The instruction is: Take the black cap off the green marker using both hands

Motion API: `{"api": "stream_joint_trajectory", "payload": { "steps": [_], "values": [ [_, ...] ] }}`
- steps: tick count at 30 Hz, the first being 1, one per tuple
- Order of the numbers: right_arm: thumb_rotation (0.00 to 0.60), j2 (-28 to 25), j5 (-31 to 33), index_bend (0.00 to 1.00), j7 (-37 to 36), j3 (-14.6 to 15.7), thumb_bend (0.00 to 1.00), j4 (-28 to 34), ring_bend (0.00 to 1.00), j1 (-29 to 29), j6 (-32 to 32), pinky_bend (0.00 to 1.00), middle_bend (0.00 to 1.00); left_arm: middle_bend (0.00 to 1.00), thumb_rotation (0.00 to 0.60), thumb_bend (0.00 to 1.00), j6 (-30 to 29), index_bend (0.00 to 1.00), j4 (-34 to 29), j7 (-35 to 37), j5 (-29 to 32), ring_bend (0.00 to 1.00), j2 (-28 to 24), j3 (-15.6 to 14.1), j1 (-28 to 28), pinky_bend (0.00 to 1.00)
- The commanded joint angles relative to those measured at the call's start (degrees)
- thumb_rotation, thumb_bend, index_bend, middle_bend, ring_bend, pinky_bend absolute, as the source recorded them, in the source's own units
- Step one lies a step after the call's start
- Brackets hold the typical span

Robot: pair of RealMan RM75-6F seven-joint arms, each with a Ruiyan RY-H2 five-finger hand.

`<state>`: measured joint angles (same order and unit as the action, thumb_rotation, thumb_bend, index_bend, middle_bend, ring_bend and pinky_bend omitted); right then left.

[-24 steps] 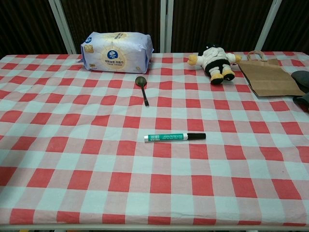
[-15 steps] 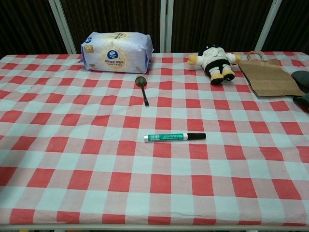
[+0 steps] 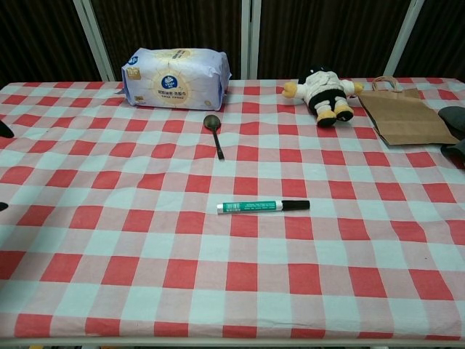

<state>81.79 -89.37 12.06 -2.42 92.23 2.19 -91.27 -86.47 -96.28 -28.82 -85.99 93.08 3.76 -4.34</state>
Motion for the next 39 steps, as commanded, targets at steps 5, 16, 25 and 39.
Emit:
{"api": "stream_joint_trajectory", "payload": {
  "steps": [5,16,25,39],
  "values": [
    [0.6,-0.5,0.5,0.05,1.1,-0.9,0.03,1.3,0.0,-1.2,1.2,0.0,0.16,0.26,0.6,0.11,7.1,0.3,-5.7,-4.5,3.0,0.14,0.1,3.3,-5.6,0.2],
    [0.6,-1.6,1.9,0.05,2.8,-2.3,0.02,3.0,0.0,-2.5,2.2,0.0,0.15,0.3,0.6,0.11,16.7,0.3,-9.3,-24.8,24.3,0.2,14.7,13.1,-19.6,0.26],
    [0.6,-1.7,2.7,0.05,3.0,-1.9,0.01,3.2,0.0,-2.3,2.2,0.0,0.15,0.36,0.6,0.12,17.9,0.32,1.7,-34.8,40.7,0.29,27.0,19.4,-31.7,0.34],
    [0.6,-0.8,3.2,0.05,0.2,-1.6,0.02,0.6,0.0,-2.2,2.0,0.0,0.15,0.47,0.6,0.19,16.7,0.42,14.0,-38.8,47.7,0.38,34.3,20.6,-43.3,0.41]
  ]
}}
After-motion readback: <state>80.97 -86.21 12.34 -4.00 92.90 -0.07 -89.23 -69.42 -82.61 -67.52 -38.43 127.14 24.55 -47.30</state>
